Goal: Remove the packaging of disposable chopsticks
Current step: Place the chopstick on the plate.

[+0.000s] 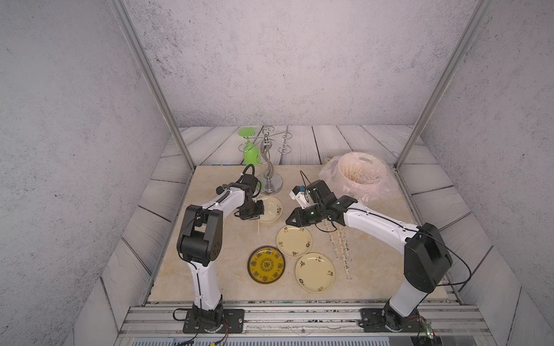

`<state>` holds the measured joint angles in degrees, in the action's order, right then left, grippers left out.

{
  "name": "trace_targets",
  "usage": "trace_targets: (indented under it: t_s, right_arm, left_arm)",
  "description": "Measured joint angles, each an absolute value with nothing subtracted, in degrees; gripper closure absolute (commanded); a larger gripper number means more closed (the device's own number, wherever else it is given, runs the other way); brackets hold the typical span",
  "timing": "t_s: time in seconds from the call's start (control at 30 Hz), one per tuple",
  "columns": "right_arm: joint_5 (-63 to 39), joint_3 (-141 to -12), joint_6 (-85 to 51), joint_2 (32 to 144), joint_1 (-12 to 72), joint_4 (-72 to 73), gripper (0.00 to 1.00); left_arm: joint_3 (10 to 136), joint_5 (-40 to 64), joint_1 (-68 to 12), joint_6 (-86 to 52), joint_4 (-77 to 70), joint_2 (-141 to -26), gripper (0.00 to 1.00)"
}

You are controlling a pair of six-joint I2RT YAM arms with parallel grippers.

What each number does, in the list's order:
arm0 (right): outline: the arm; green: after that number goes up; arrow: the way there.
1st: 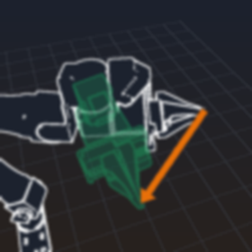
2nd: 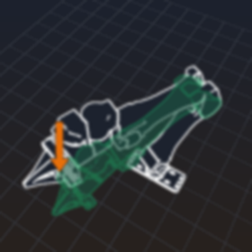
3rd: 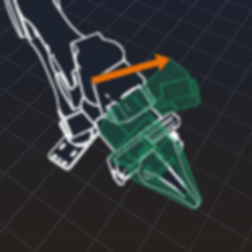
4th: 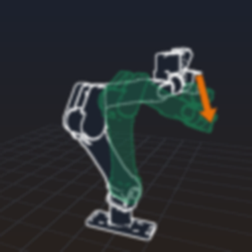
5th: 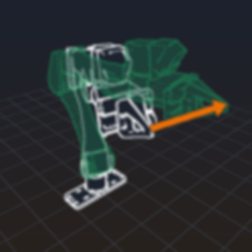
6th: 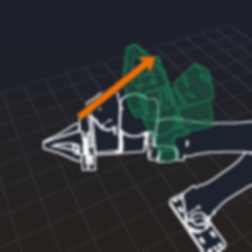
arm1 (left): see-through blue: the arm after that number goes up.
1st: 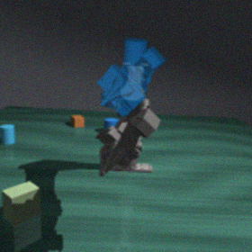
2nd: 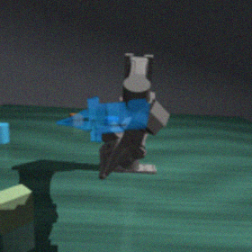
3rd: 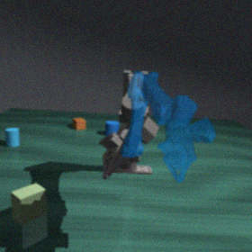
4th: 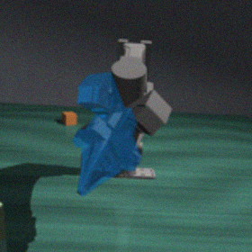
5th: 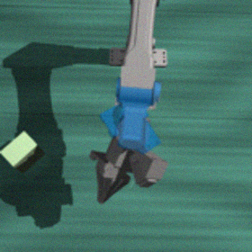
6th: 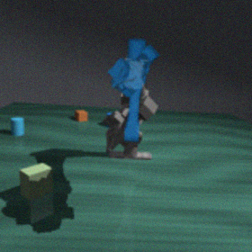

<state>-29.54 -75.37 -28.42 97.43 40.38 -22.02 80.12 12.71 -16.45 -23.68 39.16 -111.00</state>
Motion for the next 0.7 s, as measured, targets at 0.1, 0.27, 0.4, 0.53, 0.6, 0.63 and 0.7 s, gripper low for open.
trace_targets:
  t_s: [0.1,0.27,0.4,0.53,0.6,0.63,0.7]
  right_arm:
    - [-29.54,-75.37,-28.42,97.43,40.38,-22.02,0.81]
    - [-29.52,-75.35,-28.36,97.43,40.38,-22.09,0.81]
    - [-29.54,-75.33,-28.36,97.43,40.38,-22.09,0.81]
    - [-29.54,-75.13,-28.36,97.43,40.38,-22.13,0.81]
    - [-29.52,-75.13,-28.36,97.43,40.38,-22.11,0.81]
    - [-29.54,-75.13,-28.36,97.43,40.38,-22.11,0.81]
    - [-29.54,-75.13,-28.36,97.43,40.38,-22.11,0.81]
  left_arm:
    - [80.12,13.41,-16.97,-24.38,37.39,-111.00,1.00]
    - [80.27,14.26,-17.21,-24.93,35.62,-111.50,1.00]
    - [81.19,15.22,-17.28,-25.26,34.83,-113.78,1.00]
    - [81.93,16.53,-17.39,-25.82,34.61,-115.31,1.00]
    - [82.98,16.78,-17.50,-25.87,34.46,-115.72,1.00]
    - [83.50,16.80,-17.50,-25.89,34.48,-115.92,1.00]
    - [84.25,16.80,-17.50,-25.91,34.50,-116.33,1.00]
